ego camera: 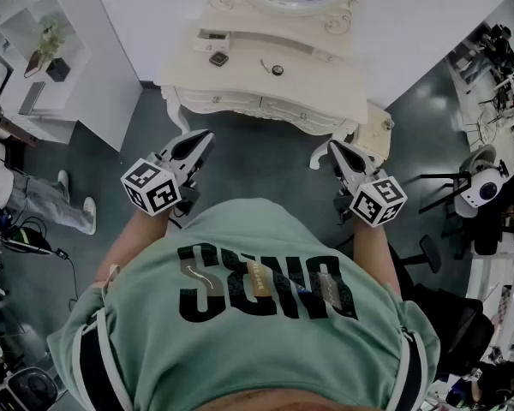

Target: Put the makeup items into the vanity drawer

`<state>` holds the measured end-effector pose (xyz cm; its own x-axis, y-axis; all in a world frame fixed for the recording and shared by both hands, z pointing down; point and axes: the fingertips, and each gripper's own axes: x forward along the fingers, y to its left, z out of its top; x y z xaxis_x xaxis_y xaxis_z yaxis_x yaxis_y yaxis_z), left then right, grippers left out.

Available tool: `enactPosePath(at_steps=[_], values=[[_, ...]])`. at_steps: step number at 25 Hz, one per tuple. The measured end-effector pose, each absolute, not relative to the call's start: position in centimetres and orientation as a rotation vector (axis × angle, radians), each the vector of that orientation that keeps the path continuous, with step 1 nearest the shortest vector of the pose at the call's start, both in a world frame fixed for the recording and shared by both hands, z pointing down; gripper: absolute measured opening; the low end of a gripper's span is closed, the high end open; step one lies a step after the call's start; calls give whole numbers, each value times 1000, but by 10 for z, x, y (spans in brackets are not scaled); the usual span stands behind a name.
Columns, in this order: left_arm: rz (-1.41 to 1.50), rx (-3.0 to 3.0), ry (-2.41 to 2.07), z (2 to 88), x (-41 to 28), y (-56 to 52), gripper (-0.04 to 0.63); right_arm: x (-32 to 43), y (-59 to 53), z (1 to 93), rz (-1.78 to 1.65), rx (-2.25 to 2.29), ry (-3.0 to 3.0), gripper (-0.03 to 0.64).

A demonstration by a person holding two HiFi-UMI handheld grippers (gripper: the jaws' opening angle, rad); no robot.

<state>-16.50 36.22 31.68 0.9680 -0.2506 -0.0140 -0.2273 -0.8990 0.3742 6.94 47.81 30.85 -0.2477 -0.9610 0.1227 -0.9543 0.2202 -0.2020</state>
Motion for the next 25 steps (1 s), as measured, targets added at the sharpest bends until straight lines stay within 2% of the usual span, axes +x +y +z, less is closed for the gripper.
enactPosePath(at_steps=[14,25], values=[[-84,2764,-365,304,-130,380,3,93,490,303,-364,-1864,2493,8],[-44,2772,-344,305,-69,417,3,148,528,308,-358,-1846,2461,8]])
